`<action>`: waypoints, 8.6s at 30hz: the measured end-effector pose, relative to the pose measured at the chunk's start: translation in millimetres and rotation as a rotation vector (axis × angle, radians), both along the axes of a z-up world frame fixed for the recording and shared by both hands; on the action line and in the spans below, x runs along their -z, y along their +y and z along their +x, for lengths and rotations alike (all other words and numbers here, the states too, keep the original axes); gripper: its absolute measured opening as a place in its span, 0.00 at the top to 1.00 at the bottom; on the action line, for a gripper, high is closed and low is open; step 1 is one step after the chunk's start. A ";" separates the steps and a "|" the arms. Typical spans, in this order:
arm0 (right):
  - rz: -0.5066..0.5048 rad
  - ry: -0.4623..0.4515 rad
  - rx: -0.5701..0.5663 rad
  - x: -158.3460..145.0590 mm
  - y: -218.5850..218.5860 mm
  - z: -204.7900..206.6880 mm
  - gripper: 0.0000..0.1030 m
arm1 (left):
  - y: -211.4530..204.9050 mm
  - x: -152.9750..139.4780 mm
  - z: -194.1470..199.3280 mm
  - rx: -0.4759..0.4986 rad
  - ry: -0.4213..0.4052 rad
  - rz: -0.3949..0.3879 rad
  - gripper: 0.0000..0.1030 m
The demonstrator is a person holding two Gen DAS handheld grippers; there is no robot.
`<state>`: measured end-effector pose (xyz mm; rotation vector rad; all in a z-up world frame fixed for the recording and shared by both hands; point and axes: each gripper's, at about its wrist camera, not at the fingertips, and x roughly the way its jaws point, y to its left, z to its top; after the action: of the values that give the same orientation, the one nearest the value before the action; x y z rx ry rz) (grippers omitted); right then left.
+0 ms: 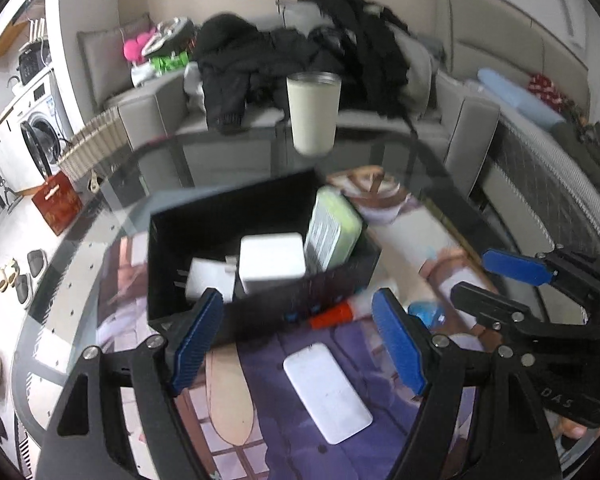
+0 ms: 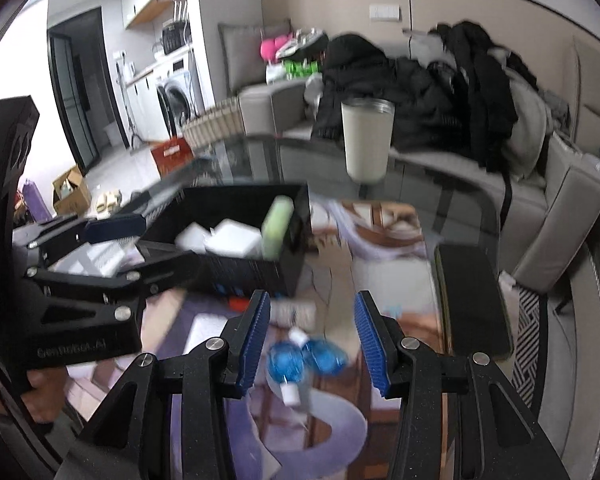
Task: Organize rigid objects
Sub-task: 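Grasp the white phone-like slab with the left gripper, then grasp the blue bottle with the right gripper while the left holds the slab, then carry the white slab and blue bottle up over the black box, then lower both items into the black box and open both grippers, then move both open grippers back toward the remaining bottles on the mat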
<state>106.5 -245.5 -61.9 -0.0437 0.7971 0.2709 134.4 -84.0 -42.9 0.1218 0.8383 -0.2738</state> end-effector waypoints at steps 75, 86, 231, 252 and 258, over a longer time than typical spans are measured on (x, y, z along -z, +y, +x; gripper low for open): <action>-0.095 0.225 -0.196 69.8 116.1 40.7 0.70 | 63.9 70.1 -18.1 0.053 0.286 0.063 0.63; -0.026 0.147 -0.203 42.7 107.7 24.6 0.70 | 64.2 40.4 -25.4 0.054 0.156 0.030 0.64; 0.054 -0.054 -0.065 -19.4 85.0 110.7 0.70 | 59.2 -3.2 97.2 -0.148 0.054 -0.082 0.45; 0.051 -0.444 -0.078 -97.1 79.4 14.2 0.67 | 59.7 -85.2 12.3 -0.167 -0.417 -0.121 0.34; 0.067 -0.481 -0.108 -112.1 78.3 -11.2 0.64 | 64.8 -95.5 -7.3 -0.162 -0.475 -0.138 0.28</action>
<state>95.3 -167.2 50.2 -0.0855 0.3072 0.3718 127.0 -19.1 52.7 -0.0125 0.3535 -0.1398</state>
